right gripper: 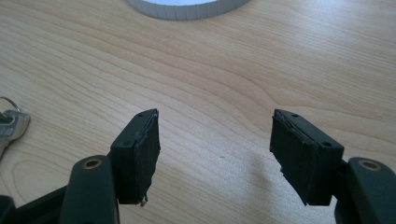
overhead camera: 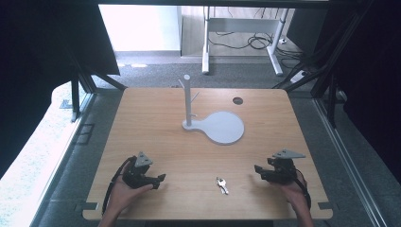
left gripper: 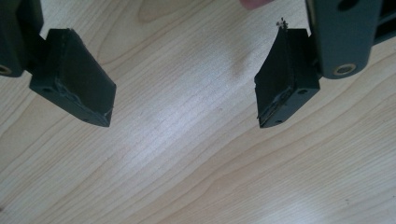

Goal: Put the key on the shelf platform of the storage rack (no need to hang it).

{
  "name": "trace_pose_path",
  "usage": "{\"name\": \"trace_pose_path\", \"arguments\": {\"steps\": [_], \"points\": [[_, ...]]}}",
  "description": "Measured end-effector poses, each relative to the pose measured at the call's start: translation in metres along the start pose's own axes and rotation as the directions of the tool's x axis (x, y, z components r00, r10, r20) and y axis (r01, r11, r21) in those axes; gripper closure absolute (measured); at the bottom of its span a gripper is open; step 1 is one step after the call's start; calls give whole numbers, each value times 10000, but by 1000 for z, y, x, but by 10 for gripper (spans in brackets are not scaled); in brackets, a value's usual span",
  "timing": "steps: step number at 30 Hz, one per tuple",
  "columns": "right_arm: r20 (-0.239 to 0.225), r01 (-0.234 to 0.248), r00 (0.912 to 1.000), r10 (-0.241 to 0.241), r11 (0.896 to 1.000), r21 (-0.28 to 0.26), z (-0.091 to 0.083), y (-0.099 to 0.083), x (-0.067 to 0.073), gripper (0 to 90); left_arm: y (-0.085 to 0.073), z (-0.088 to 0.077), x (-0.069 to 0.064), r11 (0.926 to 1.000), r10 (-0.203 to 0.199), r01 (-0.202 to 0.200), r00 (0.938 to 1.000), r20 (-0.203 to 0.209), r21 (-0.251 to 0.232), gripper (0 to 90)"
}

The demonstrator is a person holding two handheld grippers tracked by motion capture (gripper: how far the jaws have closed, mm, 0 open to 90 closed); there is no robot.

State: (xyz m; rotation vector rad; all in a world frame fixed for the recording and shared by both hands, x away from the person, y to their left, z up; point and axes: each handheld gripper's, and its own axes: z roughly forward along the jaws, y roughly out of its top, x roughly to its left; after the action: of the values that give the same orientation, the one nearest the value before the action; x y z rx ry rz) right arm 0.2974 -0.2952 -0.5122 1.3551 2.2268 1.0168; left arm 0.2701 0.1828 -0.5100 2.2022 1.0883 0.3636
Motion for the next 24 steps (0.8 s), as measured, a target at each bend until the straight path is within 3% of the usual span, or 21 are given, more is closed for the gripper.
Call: {"name": "trace_pose_path", "arguments": {"steps": [16, 24], "points": [[-359, 190, 9992, -183, 9996, 192, -9, 11, 3, 377, 1, 3, -3, 9997, 8, -10, 10000, 61, 245, 214], [-593, 568, 9969, -512, 9935, 982, -18, 31, 13, 394, 2, 6, -6, 9992, 126, -131, 9998, 135, 382, 215]]}}
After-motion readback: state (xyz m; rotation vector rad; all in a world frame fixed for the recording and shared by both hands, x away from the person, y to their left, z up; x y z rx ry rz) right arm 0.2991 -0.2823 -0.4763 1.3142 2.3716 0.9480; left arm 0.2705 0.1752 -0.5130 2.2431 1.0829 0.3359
